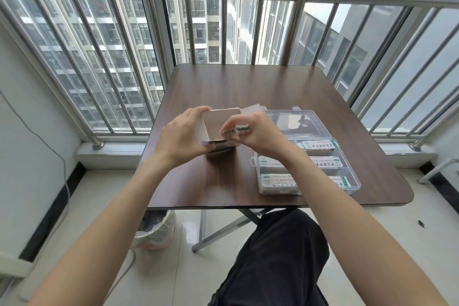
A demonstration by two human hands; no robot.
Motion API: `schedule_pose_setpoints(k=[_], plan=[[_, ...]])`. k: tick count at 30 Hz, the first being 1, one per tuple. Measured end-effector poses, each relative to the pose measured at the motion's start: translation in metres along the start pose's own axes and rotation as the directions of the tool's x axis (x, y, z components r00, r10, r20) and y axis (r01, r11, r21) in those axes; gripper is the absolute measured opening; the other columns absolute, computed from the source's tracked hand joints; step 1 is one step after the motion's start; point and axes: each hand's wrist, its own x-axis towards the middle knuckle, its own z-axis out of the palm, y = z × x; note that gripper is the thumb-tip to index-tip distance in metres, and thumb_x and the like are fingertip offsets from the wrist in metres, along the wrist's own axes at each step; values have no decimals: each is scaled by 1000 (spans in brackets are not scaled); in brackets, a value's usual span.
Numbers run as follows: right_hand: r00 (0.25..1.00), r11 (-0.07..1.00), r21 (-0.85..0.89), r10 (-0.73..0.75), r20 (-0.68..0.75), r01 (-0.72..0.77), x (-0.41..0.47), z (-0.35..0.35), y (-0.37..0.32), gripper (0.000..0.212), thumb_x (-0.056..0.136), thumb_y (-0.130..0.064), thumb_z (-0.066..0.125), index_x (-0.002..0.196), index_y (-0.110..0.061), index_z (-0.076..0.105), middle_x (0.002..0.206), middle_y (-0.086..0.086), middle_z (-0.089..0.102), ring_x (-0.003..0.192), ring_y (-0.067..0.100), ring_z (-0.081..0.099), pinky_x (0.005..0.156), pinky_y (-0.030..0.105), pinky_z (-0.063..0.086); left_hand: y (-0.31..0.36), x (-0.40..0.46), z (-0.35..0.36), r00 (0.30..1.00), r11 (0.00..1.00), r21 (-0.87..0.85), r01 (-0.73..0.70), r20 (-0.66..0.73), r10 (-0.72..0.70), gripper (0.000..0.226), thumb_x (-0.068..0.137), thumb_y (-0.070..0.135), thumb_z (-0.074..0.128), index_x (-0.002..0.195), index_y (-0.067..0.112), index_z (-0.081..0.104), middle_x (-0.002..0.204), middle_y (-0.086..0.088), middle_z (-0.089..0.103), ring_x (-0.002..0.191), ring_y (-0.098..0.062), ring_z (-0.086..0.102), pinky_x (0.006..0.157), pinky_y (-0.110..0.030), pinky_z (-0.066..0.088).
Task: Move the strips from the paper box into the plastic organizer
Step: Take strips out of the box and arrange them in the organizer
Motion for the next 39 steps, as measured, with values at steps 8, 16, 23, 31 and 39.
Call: schedule_pose_setpoints(k=[8, 16, 23, 31, 39], plan=[[992, 996, 88, 34, -124, -23, 17, 7, -1, 8, 82, -12, 71, 89, -12, 74, 81, -4, 69, 77, 9, 63, 71, 21, 52, -5, 2, -5, 988, 992, -71, 104, 121, -95, 91, 62, 48, 80, 140, 28, 37, 135, 7, 51, 125, -15, 46, 98, -33, 40], [917, 953, -304, 108, 384, 15, 29, -7, -17, 22, 85, -28, 68, 106, -21, 69, 104, -1, 69, 96, 18, 58, 84, 33, 47, -3, 3, -8, 987, 996, -21, 84, 135, -81, 97, 56, 69, 63, 140, 28, 38, 133, 6, 52, 124, -15, 47, 96, -34, 41], [990, 995, 32, 88, 106, -92, 31, -10, -13, 13, 81, -7, 70, 91, -15, 71, 90, 2, 71, 85, 15, 66, 80, 30, 54, -6, 4, -8, 980, 991, -51, 121, 164, -111, 94, 62, 47, 81, 142, 26, 36, 138, 3, 50, 127, -17, 44, 100, -33, 38], [823, 715, 685, 467, -323, -137, 30, -10, -2, 15, 80, 1, 70, 87, -11, 64, 88, 11, 69, 84, 27, 68, 82, 43, 57, -21, 6, -9, 956, 957, -142, 252, 190, -224, 97, 65, 38, 84, 146, 26, 31, 144, 4, 44, 134, -17, 37, 108, -34, 31], [763, 685, 717, 530, -371, -127, 6, -14, 5, 18, 81, -1, 69, 93, -12, 62, 92, 14, 69, 85, 26, 69, 80, 39, 57, 11, 0, -22, 984, 988, -85, 130, -115, -139, 80, 75, 65, 62, 138, 19, 42, 145, -6, 38, 135, -22, 31, 111, -38, 26]])
